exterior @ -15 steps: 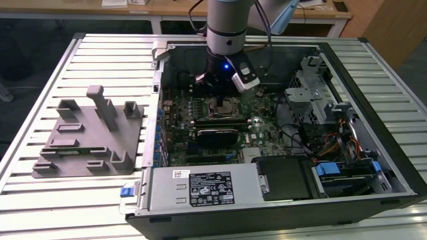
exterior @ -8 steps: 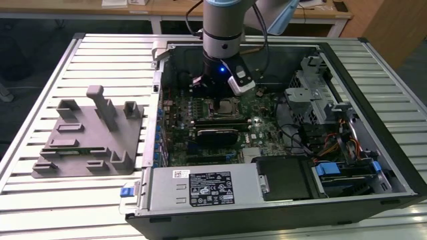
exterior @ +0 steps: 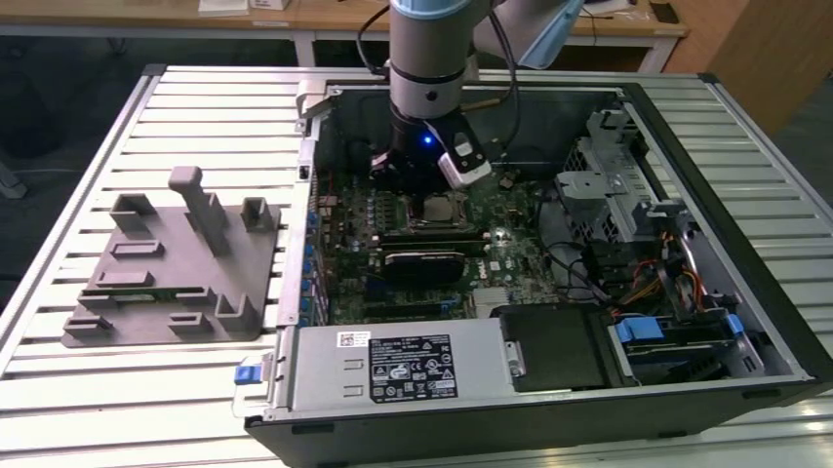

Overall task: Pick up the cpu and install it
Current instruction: 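Close the cpu cover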

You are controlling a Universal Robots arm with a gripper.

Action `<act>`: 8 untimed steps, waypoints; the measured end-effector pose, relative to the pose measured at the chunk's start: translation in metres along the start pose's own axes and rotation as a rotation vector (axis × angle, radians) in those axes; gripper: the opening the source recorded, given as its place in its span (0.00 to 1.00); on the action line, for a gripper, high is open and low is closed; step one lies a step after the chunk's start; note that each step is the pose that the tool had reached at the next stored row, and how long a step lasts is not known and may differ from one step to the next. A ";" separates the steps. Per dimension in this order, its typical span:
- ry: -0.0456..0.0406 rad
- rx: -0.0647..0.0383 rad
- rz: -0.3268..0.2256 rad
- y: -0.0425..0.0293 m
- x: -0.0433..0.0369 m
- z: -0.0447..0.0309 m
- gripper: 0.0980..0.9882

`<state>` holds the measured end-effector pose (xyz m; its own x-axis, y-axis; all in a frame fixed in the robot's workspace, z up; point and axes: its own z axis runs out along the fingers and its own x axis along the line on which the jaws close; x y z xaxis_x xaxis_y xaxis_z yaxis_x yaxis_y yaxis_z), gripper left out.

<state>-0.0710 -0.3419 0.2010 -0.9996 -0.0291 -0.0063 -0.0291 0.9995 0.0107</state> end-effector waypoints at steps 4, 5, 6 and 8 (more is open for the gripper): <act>0.0001 0.000 0.000 0.0000 0.0001 0.0022 0.01; 0.0002 0.000 0.000 0.0000 0.0001 0.0022 0.01; 0.0002 0.000 0.000 0.0000 0.0001 0.0023 0.01; 0.0001 0.000 0.000 0.0000 0.0001 0.0027 0.01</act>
<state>-0.0711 -0.3419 0.1983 -0.9996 -0.0289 -0.0061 -0.0290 0.9995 0.0106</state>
